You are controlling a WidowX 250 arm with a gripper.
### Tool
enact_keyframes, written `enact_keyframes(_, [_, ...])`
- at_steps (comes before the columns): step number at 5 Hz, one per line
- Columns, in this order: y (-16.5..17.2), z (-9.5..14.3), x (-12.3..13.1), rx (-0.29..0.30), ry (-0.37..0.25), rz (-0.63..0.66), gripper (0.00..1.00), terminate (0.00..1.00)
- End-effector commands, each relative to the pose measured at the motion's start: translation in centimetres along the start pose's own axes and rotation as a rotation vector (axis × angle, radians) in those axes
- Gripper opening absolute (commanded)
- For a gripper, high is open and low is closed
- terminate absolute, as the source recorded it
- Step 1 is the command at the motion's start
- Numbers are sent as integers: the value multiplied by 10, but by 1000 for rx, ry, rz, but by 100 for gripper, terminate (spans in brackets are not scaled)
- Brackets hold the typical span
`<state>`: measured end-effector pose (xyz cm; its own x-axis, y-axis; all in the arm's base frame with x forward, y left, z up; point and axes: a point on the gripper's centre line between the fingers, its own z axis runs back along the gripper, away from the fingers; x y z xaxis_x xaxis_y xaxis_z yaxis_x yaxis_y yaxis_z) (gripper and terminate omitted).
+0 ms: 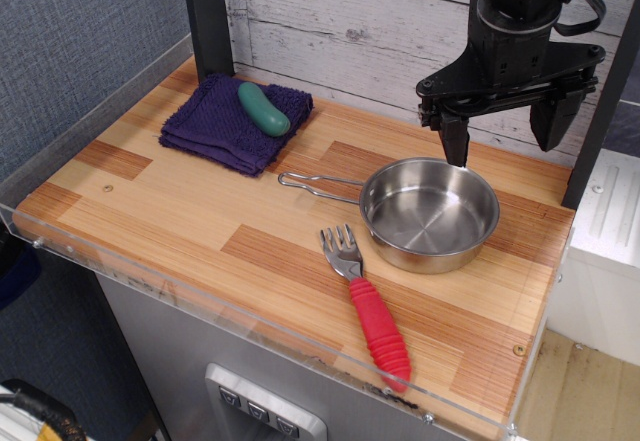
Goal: Put the cucumber inside the pan
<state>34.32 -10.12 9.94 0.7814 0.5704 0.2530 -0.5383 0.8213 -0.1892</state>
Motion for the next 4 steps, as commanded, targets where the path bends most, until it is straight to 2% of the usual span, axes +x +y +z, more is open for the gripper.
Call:
enact_keyframes(1, [0, 0, 0, 0, 0, 0, 100, 0])
enact_keyframes(4, [50, -4, 52, 13, -42, 216, 100, 0])
